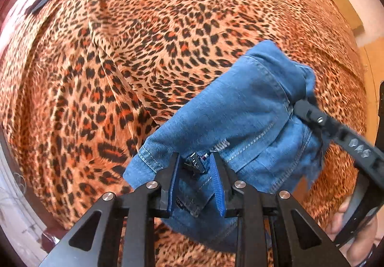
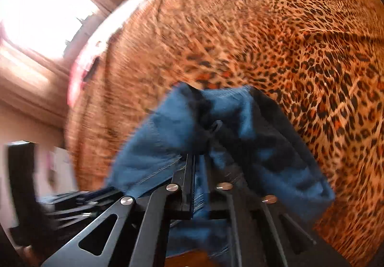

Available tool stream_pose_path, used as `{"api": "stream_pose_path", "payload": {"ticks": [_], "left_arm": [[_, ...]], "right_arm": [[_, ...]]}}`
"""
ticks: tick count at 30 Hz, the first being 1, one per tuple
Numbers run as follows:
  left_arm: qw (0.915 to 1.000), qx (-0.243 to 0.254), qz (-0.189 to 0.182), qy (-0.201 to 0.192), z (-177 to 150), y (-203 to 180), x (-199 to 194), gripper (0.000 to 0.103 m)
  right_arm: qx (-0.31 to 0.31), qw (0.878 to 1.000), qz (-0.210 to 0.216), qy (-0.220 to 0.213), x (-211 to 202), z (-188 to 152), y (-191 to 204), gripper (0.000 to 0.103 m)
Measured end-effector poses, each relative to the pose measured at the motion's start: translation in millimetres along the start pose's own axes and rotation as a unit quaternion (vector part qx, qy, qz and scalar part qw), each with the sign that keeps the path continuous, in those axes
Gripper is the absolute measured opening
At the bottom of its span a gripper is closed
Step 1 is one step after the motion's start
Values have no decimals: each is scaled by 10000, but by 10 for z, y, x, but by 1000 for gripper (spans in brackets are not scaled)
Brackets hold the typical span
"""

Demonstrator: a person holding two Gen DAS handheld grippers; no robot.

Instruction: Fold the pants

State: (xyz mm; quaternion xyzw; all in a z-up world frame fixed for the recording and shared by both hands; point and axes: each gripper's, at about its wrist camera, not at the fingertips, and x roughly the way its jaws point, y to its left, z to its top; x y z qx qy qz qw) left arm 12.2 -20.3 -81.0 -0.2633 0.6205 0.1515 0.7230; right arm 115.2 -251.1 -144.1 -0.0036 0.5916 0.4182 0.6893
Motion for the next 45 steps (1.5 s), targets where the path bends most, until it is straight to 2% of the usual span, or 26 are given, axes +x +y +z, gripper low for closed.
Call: {"api": "stream_pose_path", "payload": {"ticks": [3,4,5,8,10,11,13,16,18,20,22,24,25,26,29,31,33,34,38,45], "left_arm": [[9995,208,-225,-72,81,-26,-269,26],[9990,327,-256,-185,130,-67,-379,26],[9982,465,-284,-267,202,-113,-470,26],[9949,867,-437,-281,415,-311,-577,27],[9919,1148,-514,-154,567,-522,-493,27],[9898,1330,-507,-21,673,-627,-312,27],[9861,1616,-322,199,772,-796,-33,27],[9831,1752,-125,513,992,-841,412,28],[9820,1734,-236,704,1078,-835,445,28],[9761,1937,-465,871,1131,-782,355,28],[9666,2387,-597,721,1111,-606,145,28],[9551,2841,-594,597,1017,-380,-12,34],[9499,3015,-581,583,950,-282,-42,37],[9426,3238,-561,596,849,-170,-61,41],[9271,3685,-392,563,589,63,20,41],[9202,3891,-244,348,419,98,99,41],[9146,4042,-90,84,298,106,171,42],[9129,4081,-41,23,276,104,190,44],[9163,4005,-13,-25,248,114,186,44],[9218,3876,88,-10,236,107,51,41]], "right_arm": [[113,9996,114,-253,-333,-170,-61,18],[265,9991,136,-311,-420,-224,-123,26],[477,9980,155,-381,-501,-299,-186,31],[1062,9927,61,-561,-580,-573,-372,31],[1222,9906,-49,-605,-552,-653,-405,31],[1310,9894,-143,-606,-514,-728,-406,31],[1548,9857,-423,-516,-373,-848,-433,30],[1936,9781,-557,-521,-170,-905,-477,28],[2158,9720,-728,-577,-160,-868,-442,28],[2359,9660,-872,-596,-207,-826,-350,31],[2453,9619,-871,-840,-361,-886,-130,32],[2534,9586,-836,-993,-439,-1011,58,44],[2622,9551,-860,-1079,-446,-1115,188,52],[2680,9526,-883,-1140,-442,-1215,279,52],[2919,9440,-1084,-1094,-281,-1402,400,52],[3198,9345,-1263,-922,-52,-1506,382,52],[3288,9322,-1241,-868,72,-1563,356,54],[3268,9321,-1285,-884,42,-1574,405,56],[3169,9354,-1427,-649,21,-1446,483,56],[3054,9407,-1117,-962,-208,-1495,688,57]]}}
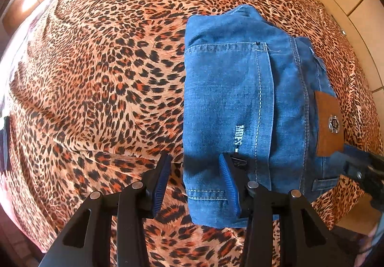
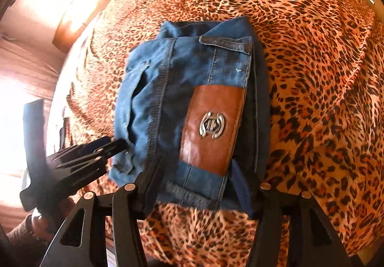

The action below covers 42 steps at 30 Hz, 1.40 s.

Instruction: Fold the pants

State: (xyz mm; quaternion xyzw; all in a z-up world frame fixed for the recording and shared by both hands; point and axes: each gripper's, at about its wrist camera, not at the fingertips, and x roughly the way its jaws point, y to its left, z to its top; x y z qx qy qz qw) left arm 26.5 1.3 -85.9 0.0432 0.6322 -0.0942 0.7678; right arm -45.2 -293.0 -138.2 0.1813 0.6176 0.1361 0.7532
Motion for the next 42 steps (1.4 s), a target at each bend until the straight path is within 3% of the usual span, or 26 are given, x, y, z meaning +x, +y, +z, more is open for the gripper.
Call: {"api": "stream_pose_path", "payload": {"ticks": [4,8,11,13,16,18,19,21,26,28,32,33,34,35,36,37,40,42], "left_arm": [[10000,-4,64,36,4,-20,-71,41],[9995,-97,-298,20,-105,10,-259,42],[9981,-261,-530,188,-208,37,-255,53],[9965,-378,-650,357,-237,33,-181,54],[9956,-557,-575,486,-257,19,-148,55],[9928,-719,-821,498,-288,59,-235,56],[9899,-869,-1009,497,-316,100,-281,56],[9755,-1426,-1580,548,-400,245,-340,59],[9390,-2452,-2194,1003,-424,439,-96,63],[9355,-2567,-2169,1091,-377,423,8,63],[9393,-2611,-1901,1156,-320,415,161,63],[9394,-2619,-1871,1180,-307,409,174,59],[9401,-2609,-1852,1181,-287,378,159,52],[9419,-2536,-1868,1169,-244,358,110,25],[9445,-2436,-1862,1182,-195,336,45,18],[9457,-2414,-1852,1146,-165,321,-32,17],[9469,-2297,-2047,935,-90,216,-328,14],[9529,-2127,-2008,800,-55,90,-393,14]], "right_arm": [[-74,10000,41,-33,-53,-58,-10,57],[103,9999,100,-9,-136,-148,-254,57],[385,9989,228,157,-67,-168,-420,58],[517,9981,248,235,17,-147,-466,58],[858,9938,648,286,78,-114,-497,58],[1038,9908,844,209,32,-112,-548,59],[1117,9886,988,204,11,-127,-590,59],[1262,9840,1243,195,-8,-156,-682,59],[1609,9756,1482,190,35,-177,-898,59],[1573,9763,1474,191,36,-171,-925,59],[1393,9809,1357,95,99,-149,-875,58],[1255,9837,1285,119,130,-138,-848,54],[983,9888,1110,175,141,-111,-793,33],[832,9912,1009,214,103,-90,-655,23],[709,9913,1089,216,51,-56,-618,20],[682,9900,1224,145,-22,-37,-599,9],[290,9907,1311,-206,-415,52,-491,8],[153,9929,1156,-256,-518,77,-539,8]]}}
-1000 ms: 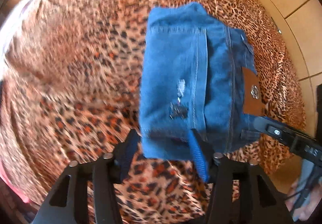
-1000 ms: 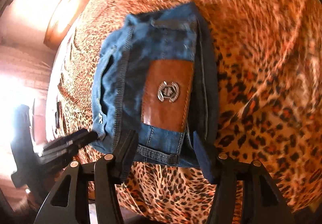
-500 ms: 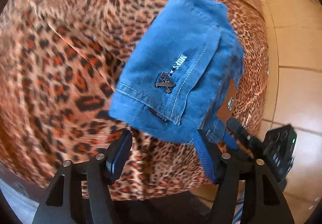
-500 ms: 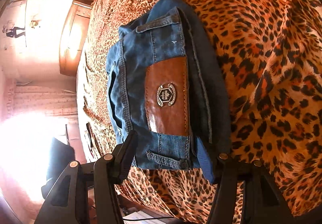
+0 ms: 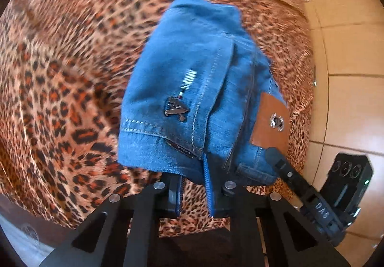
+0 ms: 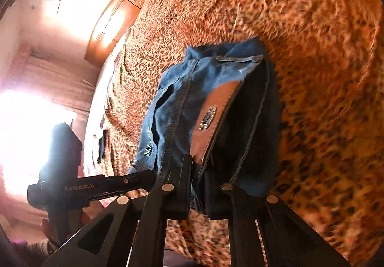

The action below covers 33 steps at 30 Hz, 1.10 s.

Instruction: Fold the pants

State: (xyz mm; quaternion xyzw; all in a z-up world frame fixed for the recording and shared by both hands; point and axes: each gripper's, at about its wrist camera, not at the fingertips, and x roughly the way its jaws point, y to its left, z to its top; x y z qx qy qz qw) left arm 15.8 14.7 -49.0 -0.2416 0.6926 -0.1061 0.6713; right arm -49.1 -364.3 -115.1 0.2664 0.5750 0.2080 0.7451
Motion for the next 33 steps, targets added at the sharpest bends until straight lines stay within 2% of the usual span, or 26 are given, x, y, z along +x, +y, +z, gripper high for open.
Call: {"api": "stream_pose_path", "payload": {"ticks": [4,5,7,10,12,14,16,18,19,21,25,27,28,29,30,32,33], "left_arm": [[9986,-82,370,376,-58,84,495,15],[9980,-82,463,428,-72,141,606,16],[9983,-110,337,453,-83,205,639,17],[9984,168,178,513,-102,204,454,18],[9955,768,194,521,-182,133,257,21],[9899,1320,107,513,-260,78,27,27],[9878,1514,36,350,-228,54,-177,28],[9892,1461,84,26,-25,39,-320,31],[9902,1367,176,-232,187,14,-353,33],[9921,1104,383,-452,526,-1,-304,43],[9963,498,513,-481,961,-188,13,43],[9945,426,749,-595,1076,-330,186,43],[9930,456,921,-584,1015,-373,307,43],[9912,488,1126,-503,1038,-446,440,32],[9914,498,1114,-479,1030,-484,489,17],[9905,472,1197,-485,1110,-630,641,15],[9899,455,1262,-468,1149,-621,726,15]], "right_arm": [[-178,9954,-808,474,310,-20,-268,11],[-64,9945,-844,613,403,-35,-352,15],[0,9942,-830,690,481,-66,-408,17],[-30,9949,-690,739,343,-8,-357,28],[-115,9961,-661,565,155,75,-338,37],[48,9983,-554,170,-144,240,-440,44],[301,9986,-427,-123,-278,442,-507,53],[593,9974,-292,-284,-245,683,-582,56],[643,9972,-262,-276,-195,783,-581,56],[754,9964,-328,-224,12,961,-597,56],[813,9944,-666,-76,451,1137,-543,56],[533,9953,-803,-32,585,1166,-433,43],[280,9947,-986,-97,587,1145,-357,14],[-26,9943,-1026,-273,513,1142,-227,10],[-168,9938,-1012,-426,449,1140,-161,10],[-434,9898,-1239,-546,413,1129,-116,9],[-474,9862,-1570,-220,558,1146,-212,10]]}}
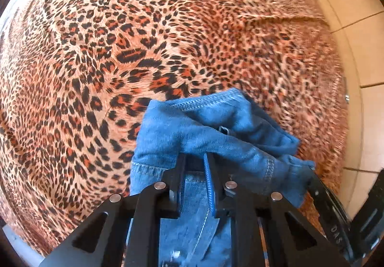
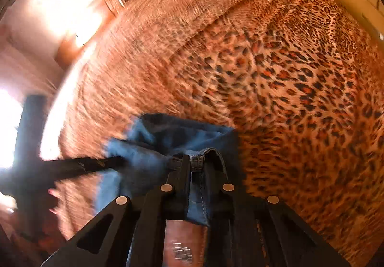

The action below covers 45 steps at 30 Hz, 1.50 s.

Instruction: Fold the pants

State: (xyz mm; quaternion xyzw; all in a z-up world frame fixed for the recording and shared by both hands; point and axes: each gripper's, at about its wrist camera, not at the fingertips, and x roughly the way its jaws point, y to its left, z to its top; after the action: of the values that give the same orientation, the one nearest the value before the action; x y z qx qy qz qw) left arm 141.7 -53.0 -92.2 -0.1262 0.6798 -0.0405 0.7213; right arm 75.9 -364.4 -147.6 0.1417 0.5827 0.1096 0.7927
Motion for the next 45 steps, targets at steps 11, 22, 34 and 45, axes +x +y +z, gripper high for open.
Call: {"api": "stream_pose_path", "payload": {"ticks": [11,22,34,45], "left_arm": [[9977,302,-587,-182,11,50,-332,19],[9973,8,-708,172,126,320,-137,29],[9944,69,-834,645,-771,930,-117,66],[9968,561,-524,222,-984,895,-282,47]], "right_arm": [[473,9961,559,-485,-400,5,-2,26],[242,9963,655,503,-5,-65,194,34],[788,9915,783,678,-146,-945,-98,42],[431,9975,471,313,-530,-1055,-121,20]]}}
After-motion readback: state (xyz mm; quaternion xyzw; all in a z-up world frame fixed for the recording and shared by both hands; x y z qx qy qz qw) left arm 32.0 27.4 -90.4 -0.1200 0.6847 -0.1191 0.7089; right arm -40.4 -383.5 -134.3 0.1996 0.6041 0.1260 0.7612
